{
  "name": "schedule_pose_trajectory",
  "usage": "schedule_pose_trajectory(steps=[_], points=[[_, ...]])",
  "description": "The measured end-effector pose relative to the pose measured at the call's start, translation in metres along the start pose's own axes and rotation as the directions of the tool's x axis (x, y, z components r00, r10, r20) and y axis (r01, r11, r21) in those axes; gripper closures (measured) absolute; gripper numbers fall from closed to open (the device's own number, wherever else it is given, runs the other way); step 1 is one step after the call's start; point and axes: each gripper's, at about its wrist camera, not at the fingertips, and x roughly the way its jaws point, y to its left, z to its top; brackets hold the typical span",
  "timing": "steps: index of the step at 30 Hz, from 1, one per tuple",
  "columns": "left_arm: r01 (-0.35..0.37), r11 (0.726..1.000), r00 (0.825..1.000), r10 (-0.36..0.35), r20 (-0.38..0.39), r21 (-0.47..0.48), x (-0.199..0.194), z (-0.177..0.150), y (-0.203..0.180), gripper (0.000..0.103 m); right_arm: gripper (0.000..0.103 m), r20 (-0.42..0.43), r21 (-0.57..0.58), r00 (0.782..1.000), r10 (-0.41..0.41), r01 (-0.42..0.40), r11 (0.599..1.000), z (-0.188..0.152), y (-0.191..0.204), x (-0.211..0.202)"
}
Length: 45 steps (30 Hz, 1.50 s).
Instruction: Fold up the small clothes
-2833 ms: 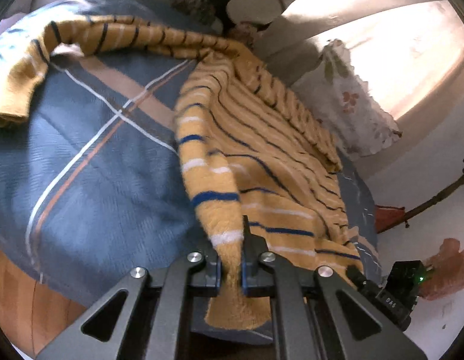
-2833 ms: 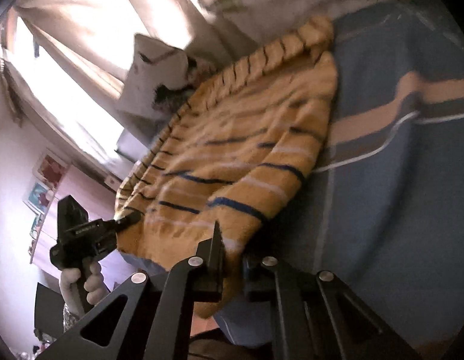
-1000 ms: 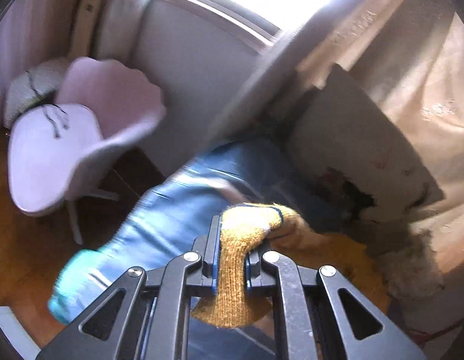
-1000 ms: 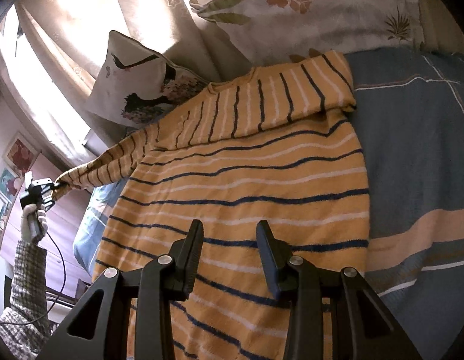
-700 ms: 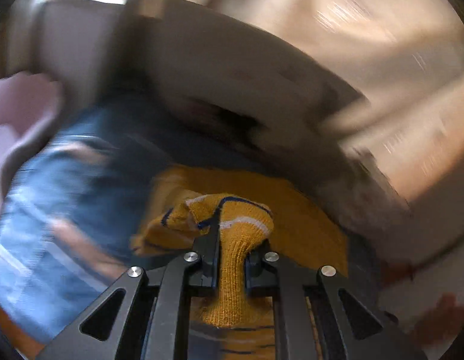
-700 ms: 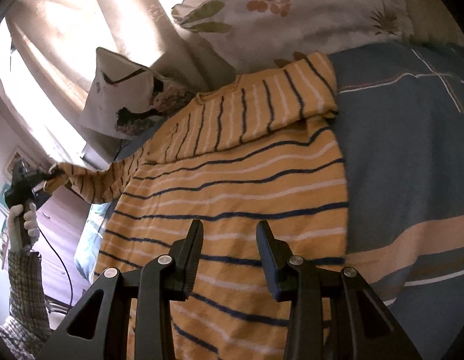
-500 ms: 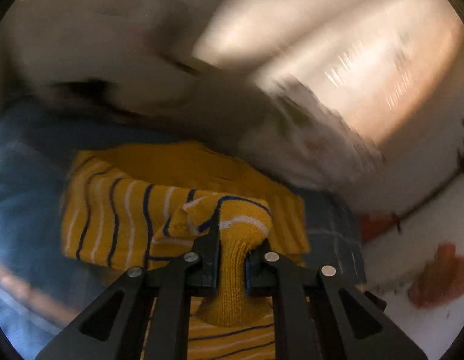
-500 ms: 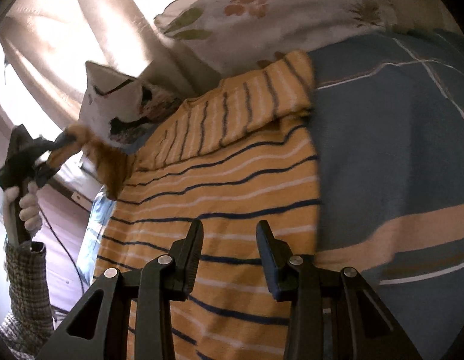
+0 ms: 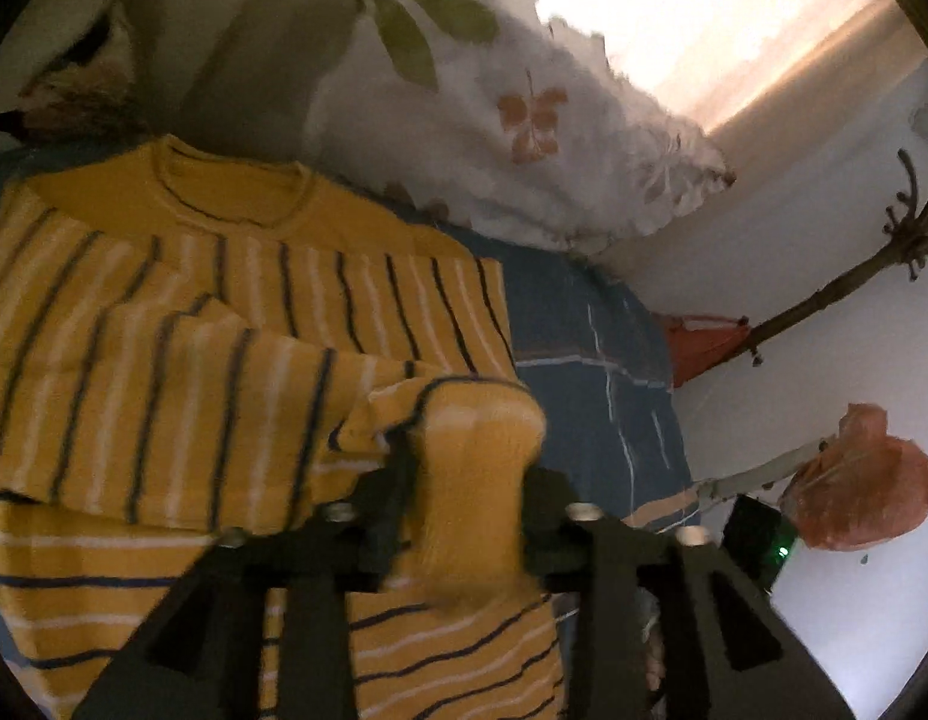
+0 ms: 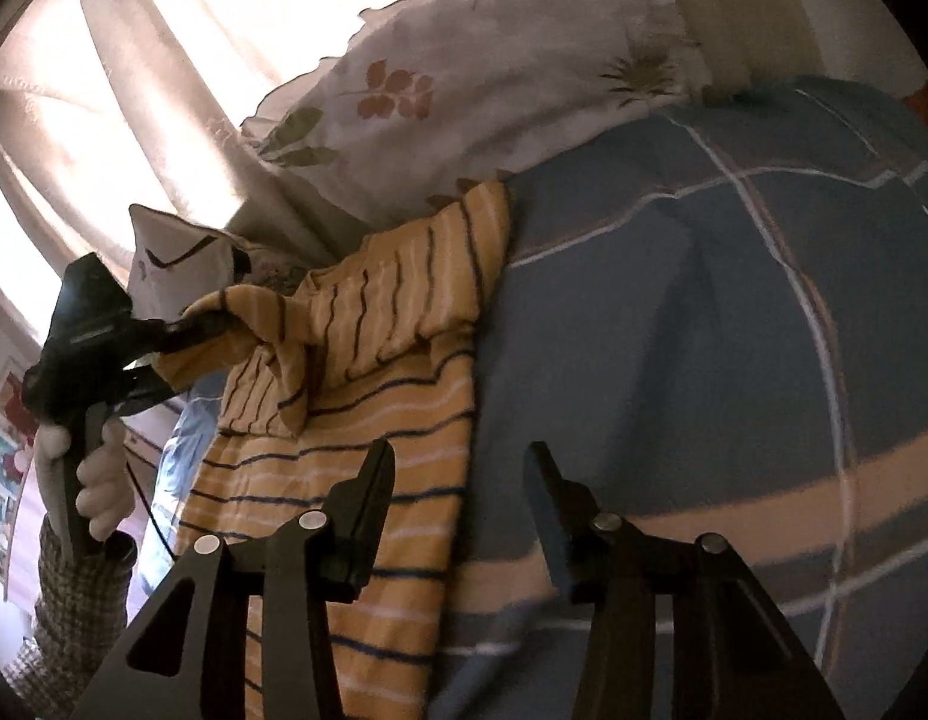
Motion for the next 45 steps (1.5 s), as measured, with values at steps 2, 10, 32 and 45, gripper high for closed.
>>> schedule_pose_trajectory(steps=[2,10,32,45], points=[[0.006,1.0,0.999,-0.006,0.036,0.001,-0.016,0.004,0.002,0.061,0.054,-0.014,-0.04,1.0,0.011,-0.012,0.999,0.007,0.014,0.013],[-0.055,0.998,0.987,0.049,0.153,0.034,-0.059,0.009,0.002,0.049,0.047,-0.024,-0.197,1.0,0.015,-0.019,0.98,0.025,0.067,0.041],[-0.522,0.82,0.827,0.554,0.095,-0.234,-0.037,-0.012,0.181,0.051,0.047,-0.259,-0.439,0.964,-0.067,-0.056,0.897,0.087,0.175,0.259],[-0.475,0.842,0.838,0.521,0.161,-0.254,-0.043,-0.026,0.184,0.051,0.102,-0.194,-0.57,0.976,-0.101,-0.028,0.821,0.102,0.216,0.263]])
